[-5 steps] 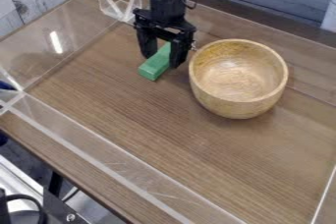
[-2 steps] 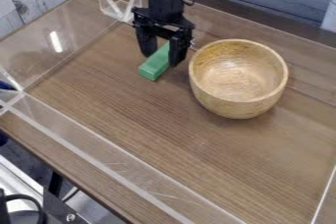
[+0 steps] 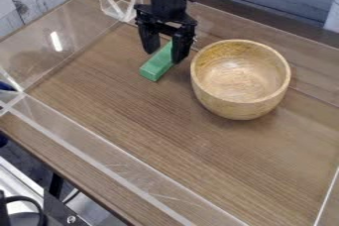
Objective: Put the green block in the brown bowl
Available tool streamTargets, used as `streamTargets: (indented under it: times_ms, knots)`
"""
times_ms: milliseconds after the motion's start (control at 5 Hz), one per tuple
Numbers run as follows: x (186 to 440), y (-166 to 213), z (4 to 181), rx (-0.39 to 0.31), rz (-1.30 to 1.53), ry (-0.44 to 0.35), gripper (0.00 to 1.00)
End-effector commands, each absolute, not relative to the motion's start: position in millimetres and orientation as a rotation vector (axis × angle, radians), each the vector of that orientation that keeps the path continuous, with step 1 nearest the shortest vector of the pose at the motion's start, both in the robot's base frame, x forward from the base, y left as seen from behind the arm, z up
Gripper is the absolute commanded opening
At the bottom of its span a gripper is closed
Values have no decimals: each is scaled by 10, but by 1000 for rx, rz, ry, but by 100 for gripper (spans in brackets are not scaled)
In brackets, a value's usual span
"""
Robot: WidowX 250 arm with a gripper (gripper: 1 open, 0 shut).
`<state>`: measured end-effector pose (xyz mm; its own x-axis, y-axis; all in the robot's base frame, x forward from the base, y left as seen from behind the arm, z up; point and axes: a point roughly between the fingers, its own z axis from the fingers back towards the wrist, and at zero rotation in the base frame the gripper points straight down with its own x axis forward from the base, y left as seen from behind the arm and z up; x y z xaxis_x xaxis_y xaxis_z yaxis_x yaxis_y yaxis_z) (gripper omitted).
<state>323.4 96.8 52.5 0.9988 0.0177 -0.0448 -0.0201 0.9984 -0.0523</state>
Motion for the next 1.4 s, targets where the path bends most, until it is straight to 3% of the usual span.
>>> streamTargets:
  times_ms: [0, 400, 600, 800, 1200]
  knots:
    - [3361, 1070, 757, -21, 36, -44, 100]
    - [3401, 1131, 563, -17, 51, -9, 100]
    - [3409, 1149, 492, -16, 58, 1, 0]
    - [3408, 1144, 490, -17, 63, 2, 0]
    - [3413, 1119, 720, -32, 78, -26, 0]
